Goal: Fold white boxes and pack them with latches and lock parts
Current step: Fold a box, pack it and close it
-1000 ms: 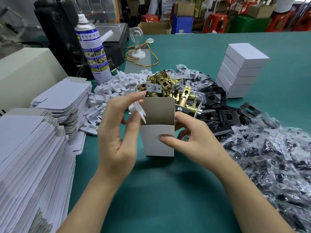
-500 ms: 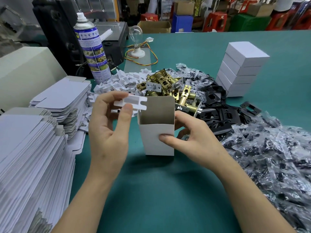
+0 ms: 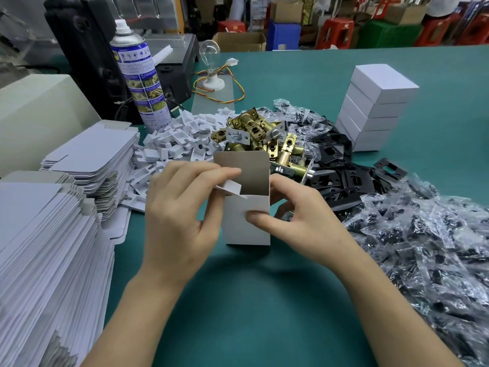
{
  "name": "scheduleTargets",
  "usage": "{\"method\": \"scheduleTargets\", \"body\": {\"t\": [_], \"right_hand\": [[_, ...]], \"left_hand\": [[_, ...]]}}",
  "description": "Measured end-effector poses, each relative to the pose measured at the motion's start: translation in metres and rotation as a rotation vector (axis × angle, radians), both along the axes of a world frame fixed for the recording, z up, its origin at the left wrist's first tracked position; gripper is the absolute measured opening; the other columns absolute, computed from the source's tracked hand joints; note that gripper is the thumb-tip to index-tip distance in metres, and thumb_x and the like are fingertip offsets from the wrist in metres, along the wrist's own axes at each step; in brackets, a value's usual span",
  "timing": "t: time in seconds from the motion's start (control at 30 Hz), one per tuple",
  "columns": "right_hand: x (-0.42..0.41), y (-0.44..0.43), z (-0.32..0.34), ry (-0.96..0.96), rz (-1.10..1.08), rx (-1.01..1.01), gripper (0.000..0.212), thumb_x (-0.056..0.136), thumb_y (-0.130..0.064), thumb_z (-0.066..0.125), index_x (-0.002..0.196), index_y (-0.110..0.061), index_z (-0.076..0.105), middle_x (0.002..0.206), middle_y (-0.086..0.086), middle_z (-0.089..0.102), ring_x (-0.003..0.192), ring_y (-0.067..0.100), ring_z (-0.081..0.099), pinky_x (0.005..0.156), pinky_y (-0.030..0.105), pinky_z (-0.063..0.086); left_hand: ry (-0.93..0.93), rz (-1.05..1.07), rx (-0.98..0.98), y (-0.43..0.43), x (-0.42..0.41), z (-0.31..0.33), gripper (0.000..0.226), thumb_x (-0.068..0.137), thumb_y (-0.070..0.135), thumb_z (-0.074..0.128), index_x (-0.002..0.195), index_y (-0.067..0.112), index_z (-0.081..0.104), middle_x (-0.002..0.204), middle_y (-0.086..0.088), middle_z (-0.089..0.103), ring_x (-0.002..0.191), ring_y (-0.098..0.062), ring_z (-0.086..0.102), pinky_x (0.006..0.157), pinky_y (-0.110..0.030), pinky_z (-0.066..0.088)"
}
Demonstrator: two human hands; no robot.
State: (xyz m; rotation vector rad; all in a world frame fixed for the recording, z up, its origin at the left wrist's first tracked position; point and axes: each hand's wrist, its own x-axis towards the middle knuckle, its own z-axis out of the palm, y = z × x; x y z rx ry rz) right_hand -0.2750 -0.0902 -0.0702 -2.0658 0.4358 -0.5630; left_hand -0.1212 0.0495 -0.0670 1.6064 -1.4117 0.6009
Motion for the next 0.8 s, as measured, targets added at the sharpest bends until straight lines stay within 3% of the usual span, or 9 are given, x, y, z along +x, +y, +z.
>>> {"method": "scheduleTargets", "body": {"t": [0.17, 0.3, 0.4, 0.57, 0.63, 0.8], "right_hand": [[0.0, 0.001, 0.0, 0.009, 0.002, -0.015, 0.028, 0.089, -0.025, 0.076, 0.116, -0.03, 0.067, 0.104, -0.013, 0.072, 0.095, 0.012, 0.064, 0.073, 0.027, 0.052], [0.0, 0.001, 0.001, 0.018, 0.002, -0.036, 0.027, 0.089, -0.027, 0.075, 0.114, -0.029, 0.068, 0.103, -0.013, 0.072, 0.095, 0.013, 0.065, 0.076, 0.035, 0.053], [-0.001, 0.002, 0.003, 0.029, 0.022, -0.053, 0.029, 0.087, -0.029, 0.075, 0.115, -0.028, 0.068, 0.101, -0.012, 0.071, 0.095, 0.015, 0.064, 0.079, 0.041, 0.054], [-0.002, 0.0, 0.003, 0.011, 0.057, -0.054, 0.035, 0.084, -0.031, 0.077, 0.11, -0.011, 0.068, 0.1, 0.002, 0.071, 0.096, 0.026, 0.066, 0.083, 0.049, 0.054], [-0.002, 0.0, 0.003, 0.021, 0.063, -0.042, 0.043, 0.082, -0.036, 0.077, 0.109, -0.003, 0.065, 0.102, 0.011, 0.07, 0.097, 0.033, 0.065, 0.084, 0.052, 0.053], [-0.001, 0.0, 0.004, 0.021, 0.068, -0.041, 0.031, 0.085, -0.028, 0.078, 0.11, -0.014, 0.069, 0.102, -0.002, 0.072, 0.097, 0.023, 0.067, 0.083, 0.05, 0.054]], "left_hand": [[-0.043, 0.121, -0.033, -0.003, -0.003, 0.0, 0.03, 0.099, 0.001, 0.06, 0.123, 0.012, 0.074, 0.106, -0.002, 0.069, 0.101, -0.028, 0.055, 0.085, -0.048, 0.046], [0.096, 0.072, -0.168, -0.004, -0.006, 0.0, 0.024, 0.096, 0.004, 0.07, 0.116, 0.017, 0.067, 0.108, 0.015, 0.059, 0.094, -0.016, 0.059, 0.081, -0.054, 0.05], [0.094, 0.075, -0.197, -0.001, -0.003, 0.004, 0.022, 0.095, 0.004, 0.073, 0.107, 0.023, 0.067, 0.105, 0.024, 0.058, 0.091, -0.014, 0.057, 0.082, -0.048, 0.05], [0.021, 0.114, -0.077, -0.001, 0.002, 0.004, 0.007, 0.093, 0.008, 0.076, 0.092, 0.013, 0.079, 0.094, 0.003, 0.074, 0.09, -0.028, 0.064, 0.079, -0.053, 0.051], [0.05, 0.09, -0.06, 0.0, 0.004, 0.005, 0.006, 0.092, 0.007, 0.075, 0.092, 0.012, 0.079, 0.094, 0.001, 0.073, 0.093, -0.025, 0.06, 0.08, -0.046, 0.052], [0.032, 0.041, 0.039, 0.002, 0.006, 0.007, 0.013, 0.089, 0.009, 0.068, 0.096, 0.009, 0.079, 0.103, -0.006, 0.066, 0.099, -0.027, 0.055, 0.089, -0.027, 0.043]]}}
